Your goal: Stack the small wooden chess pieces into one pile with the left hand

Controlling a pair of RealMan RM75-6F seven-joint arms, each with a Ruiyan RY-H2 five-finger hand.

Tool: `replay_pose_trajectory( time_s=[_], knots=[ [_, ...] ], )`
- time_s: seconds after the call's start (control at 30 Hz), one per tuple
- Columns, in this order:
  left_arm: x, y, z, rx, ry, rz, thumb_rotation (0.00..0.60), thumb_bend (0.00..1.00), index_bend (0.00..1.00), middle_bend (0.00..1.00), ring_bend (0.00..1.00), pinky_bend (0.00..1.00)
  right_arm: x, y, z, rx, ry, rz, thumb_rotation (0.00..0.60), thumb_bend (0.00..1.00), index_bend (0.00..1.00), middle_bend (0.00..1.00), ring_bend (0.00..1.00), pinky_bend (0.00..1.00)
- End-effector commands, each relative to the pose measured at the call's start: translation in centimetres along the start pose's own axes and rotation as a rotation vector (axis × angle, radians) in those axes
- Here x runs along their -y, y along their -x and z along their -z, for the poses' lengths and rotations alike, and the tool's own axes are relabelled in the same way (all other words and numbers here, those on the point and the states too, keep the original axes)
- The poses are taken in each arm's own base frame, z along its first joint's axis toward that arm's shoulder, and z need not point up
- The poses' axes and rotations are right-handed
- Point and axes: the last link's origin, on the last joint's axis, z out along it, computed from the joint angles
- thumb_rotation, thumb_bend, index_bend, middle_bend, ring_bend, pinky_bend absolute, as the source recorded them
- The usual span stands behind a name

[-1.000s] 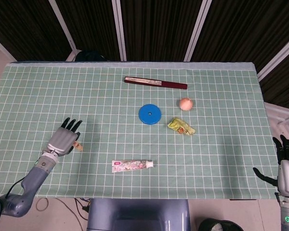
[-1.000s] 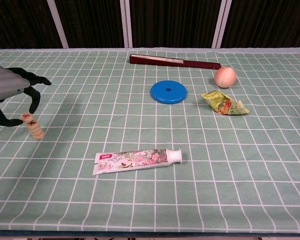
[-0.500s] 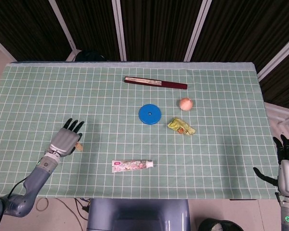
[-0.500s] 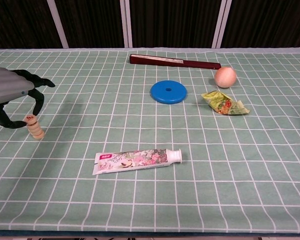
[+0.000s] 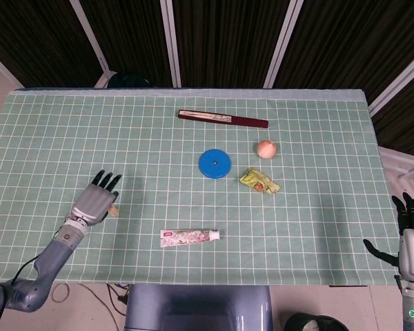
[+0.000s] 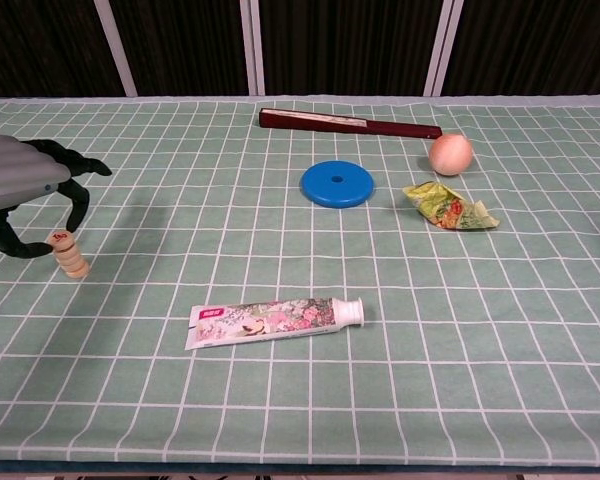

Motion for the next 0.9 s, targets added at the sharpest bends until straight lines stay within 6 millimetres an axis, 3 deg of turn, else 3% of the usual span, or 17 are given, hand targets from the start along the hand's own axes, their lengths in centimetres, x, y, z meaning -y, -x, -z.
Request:
replay_pose_trajectory(
  time_s=[0.03, 0.63, 0.9],
  knots=[
    [0.00, 0.02, 0.04, 0.002, 0.000, -0.001, 0.600, 0.31, 0.46, 0.02, 0.00, 0.00, 0.00, 0.00, 0.00, 0.000, 0.000, 0.000, 0.600, 0.23, 0.08, 0.01, 0.00, 0.00],
    [-0.10, 0.11, 0.05, 0.011, 0.002, -0.013, 0.600, 0.31, 0.45, 0.02, 0.00, 0.00, -0.01, -0.02, 0.00, -0.002, 0.001, 0.000, 0.600, 0.23, 0.08, 0.01, 0.00, 0.00],
    [0.42, -0.80, 0.45, -0.033, -0.017, 0.007, 0.600, 0.31, 0.43, 0.02, 0.00, 0.00, -0.01, 0.01, 0.00, -0.001, 0.000, 0.001, 0.600, 0.23, 0.08, 0.01, 0.00, 0.00]
  ],
)
